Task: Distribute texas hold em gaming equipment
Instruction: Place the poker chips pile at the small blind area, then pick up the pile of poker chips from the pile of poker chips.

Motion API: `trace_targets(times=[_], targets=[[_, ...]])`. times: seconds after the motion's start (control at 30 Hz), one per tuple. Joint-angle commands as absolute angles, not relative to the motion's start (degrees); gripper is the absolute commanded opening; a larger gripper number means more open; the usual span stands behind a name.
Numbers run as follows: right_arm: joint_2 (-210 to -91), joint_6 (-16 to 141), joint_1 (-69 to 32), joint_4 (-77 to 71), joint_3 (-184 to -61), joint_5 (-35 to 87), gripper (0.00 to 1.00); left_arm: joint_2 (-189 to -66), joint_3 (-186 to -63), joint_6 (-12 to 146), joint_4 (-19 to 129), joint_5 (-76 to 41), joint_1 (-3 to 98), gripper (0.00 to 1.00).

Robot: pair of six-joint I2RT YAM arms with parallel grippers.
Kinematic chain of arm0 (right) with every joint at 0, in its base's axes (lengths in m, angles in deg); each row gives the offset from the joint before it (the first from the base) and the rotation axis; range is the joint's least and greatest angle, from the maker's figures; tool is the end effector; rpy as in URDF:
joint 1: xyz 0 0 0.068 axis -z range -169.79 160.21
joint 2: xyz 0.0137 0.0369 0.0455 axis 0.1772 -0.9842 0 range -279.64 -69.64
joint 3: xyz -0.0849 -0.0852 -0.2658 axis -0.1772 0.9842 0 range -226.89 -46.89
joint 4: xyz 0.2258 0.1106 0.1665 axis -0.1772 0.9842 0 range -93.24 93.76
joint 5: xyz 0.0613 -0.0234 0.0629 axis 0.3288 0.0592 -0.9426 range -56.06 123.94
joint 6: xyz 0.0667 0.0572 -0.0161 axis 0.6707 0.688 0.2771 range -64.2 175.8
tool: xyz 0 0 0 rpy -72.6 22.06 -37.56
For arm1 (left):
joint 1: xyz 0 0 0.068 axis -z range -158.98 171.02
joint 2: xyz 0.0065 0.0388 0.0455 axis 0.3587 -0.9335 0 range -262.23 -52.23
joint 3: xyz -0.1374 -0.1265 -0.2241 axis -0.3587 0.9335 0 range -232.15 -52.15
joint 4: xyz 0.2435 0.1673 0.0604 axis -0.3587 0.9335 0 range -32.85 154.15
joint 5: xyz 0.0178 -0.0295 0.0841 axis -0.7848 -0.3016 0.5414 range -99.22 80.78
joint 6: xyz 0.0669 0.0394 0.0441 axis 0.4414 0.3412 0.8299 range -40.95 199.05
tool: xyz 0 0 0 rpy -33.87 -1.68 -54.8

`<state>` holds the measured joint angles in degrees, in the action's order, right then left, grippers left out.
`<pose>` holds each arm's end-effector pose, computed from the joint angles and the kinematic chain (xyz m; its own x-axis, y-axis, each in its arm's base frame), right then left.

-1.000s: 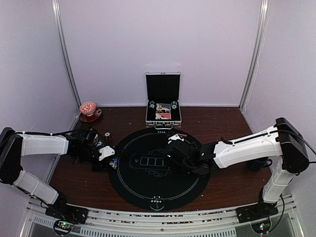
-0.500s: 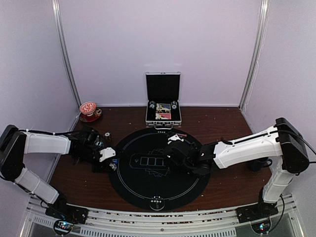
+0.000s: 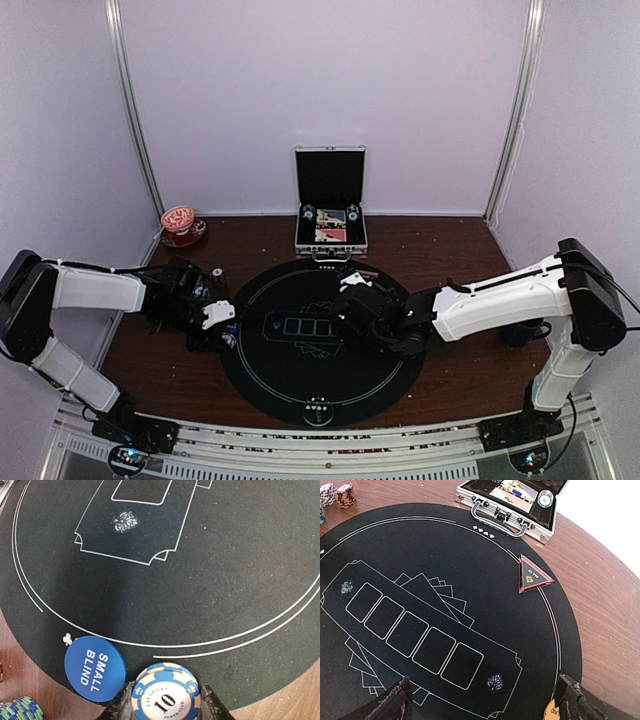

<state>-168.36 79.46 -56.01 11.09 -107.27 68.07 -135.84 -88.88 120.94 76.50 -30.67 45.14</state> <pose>0.2064 0.3577 0.1513 -0.5427 -0.4075 -0.7345 -0.4393 0.8830 -0.1653 0.2512 -0.1443 0.0910 -0.2780 0.8054 -0.5234 0.9410 0.3377 0.0198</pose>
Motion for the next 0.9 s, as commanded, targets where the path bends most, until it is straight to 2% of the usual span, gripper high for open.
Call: trace_targets(times=[0.0,0.13,0.3,0.4,0.7,0.87], targets=[[-169.2,78.9,-56.5,11.0,-107.1,69.4,1.0,-136.2,-88.6,120.8,74.9,-30.7,45.5,0.45],[-169.1,78.9,-56.5,11.0,-107.0,69.4,1.0,-136.1,-88.6,120.9,74.9,-30.5,45.5,0.56],[-169.0,78.8,-56.6,11.0,-107.1,69.4,1.0,-135.6,-88.5,120.9,75.0,-30.5,45.5,0.62],[-169.0,78.8,-56.5,11.0,-107.1,69.4,1.0,-133.9,-88.5,120.9,74.9,-30.6,45.5,0.71],[-169.0,78.7,-56.6,11.1,-107.1,69.4,1.0,-118.3,-88.4,119.1,76.1,-30.7,45.2,0.96],[-168.9,78.7,-56.6,11.1,-107.1,69.4,1.0,-113.1,-89.8,115.9,74.5,-27.0,42.1,0.98]])
